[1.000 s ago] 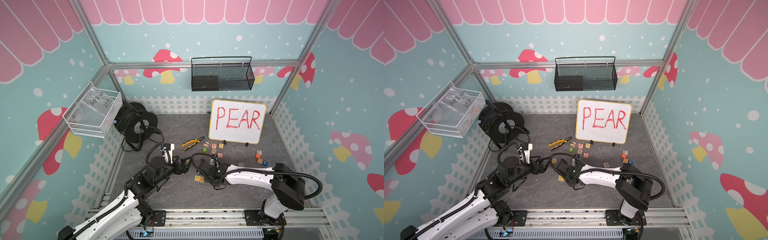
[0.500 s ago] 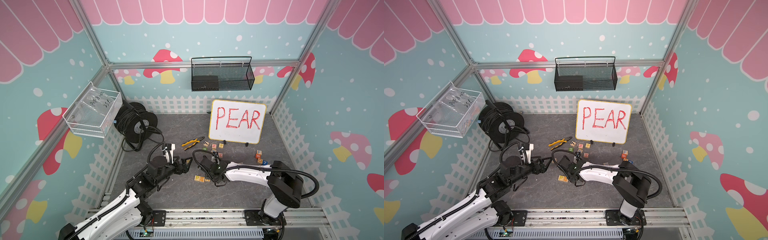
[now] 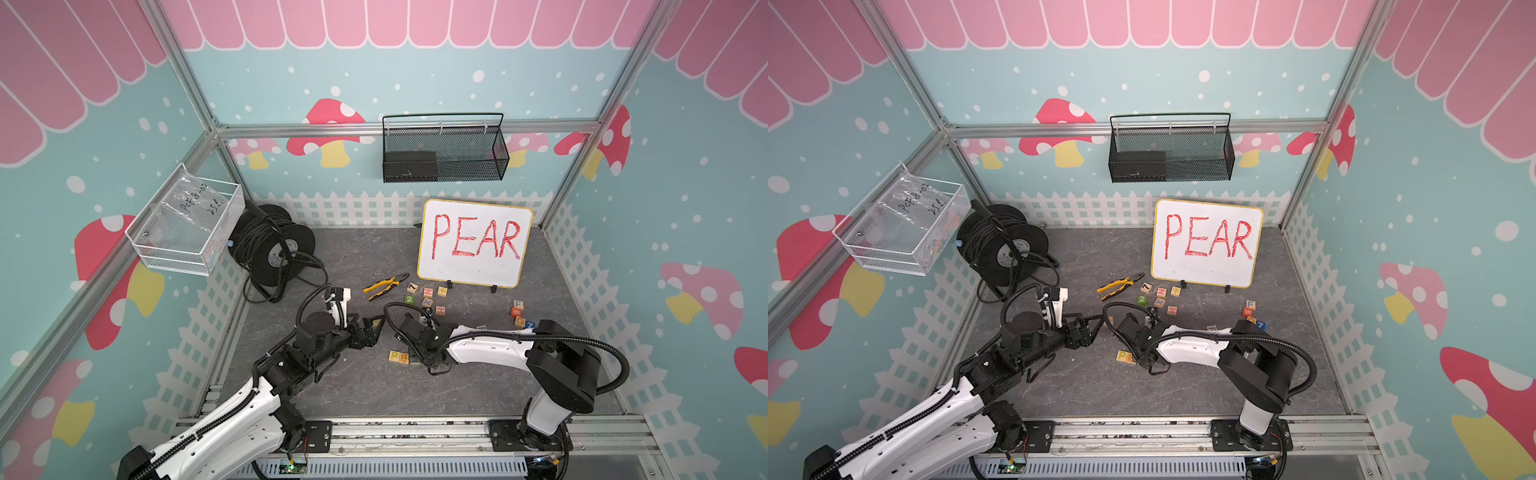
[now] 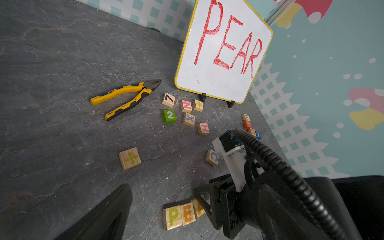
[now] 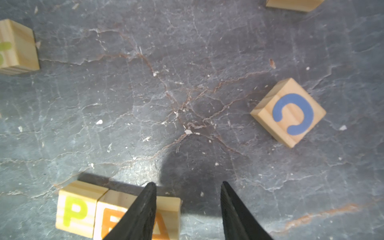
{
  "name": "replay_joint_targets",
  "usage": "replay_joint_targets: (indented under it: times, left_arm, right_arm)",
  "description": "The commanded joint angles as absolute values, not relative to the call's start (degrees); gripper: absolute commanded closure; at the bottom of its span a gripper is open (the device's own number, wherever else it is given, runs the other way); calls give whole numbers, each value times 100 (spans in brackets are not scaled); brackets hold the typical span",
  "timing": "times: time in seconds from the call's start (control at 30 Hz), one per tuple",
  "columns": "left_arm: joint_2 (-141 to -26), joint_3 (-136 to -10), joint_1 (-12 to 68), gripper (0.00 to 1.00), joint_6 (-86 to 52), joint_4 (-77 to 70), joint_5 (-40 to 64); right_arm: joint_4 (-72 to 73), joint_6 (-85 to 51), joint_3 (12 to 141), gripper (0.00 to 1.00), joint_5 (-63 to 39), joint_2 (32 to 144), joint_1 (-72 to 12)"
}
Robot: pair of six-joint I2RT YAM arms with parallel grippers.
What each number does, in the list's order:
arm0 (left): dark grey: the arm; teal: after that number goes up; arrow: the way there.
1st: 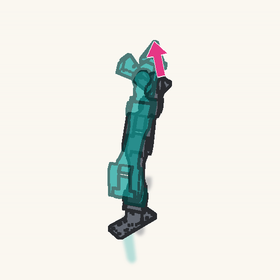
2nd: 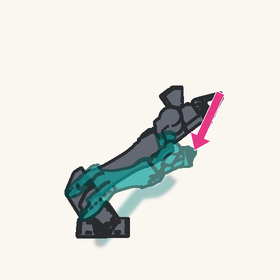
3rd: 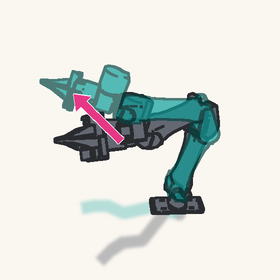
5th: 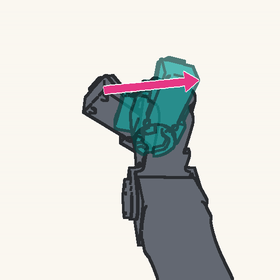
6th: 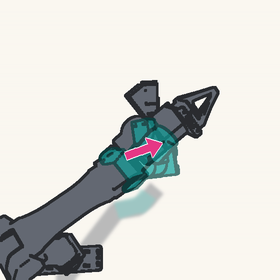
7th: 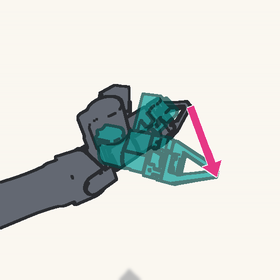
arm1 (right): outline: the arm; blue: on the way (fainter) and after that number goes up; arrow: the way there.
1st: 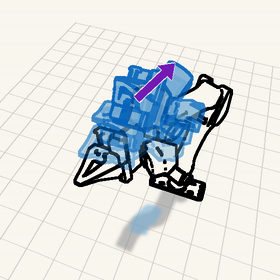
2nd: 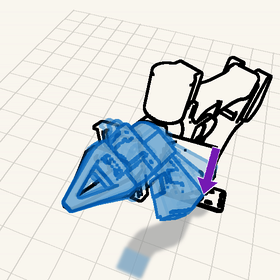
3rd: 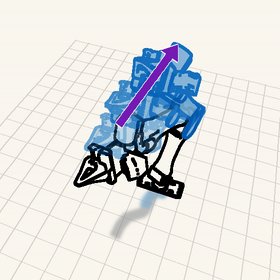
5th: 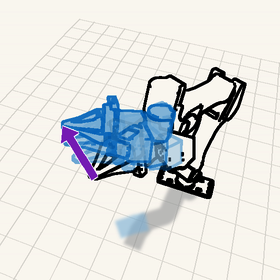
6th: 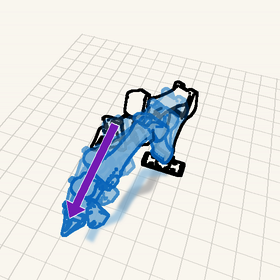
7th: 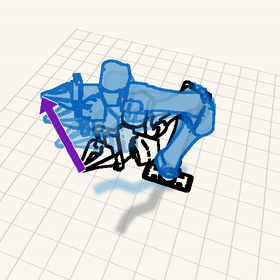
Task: Spell the uppercase word “pear” with letter blocks
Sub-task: Adjust the letter block at the center of the board.
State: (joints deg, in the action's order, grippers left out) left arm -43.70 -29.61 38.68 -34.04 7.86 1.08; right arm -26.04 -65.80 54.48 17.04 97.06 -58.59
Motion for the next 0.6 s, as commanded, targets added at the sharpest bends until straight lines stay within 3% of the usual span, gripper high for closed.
replay_joint_targets:
  times: [0.0,0.57]
  left_arm:
    - [-4311,-3046,3858,3,-3349,835,35]
    - [-4336,-3036,3858,3,-3340,793,61]
  right_arm:
    - [-2619,-6668,5303,48,1715,9660,-5871]
    - [-2933,-6917,4849,45,1919,8890,-5869]
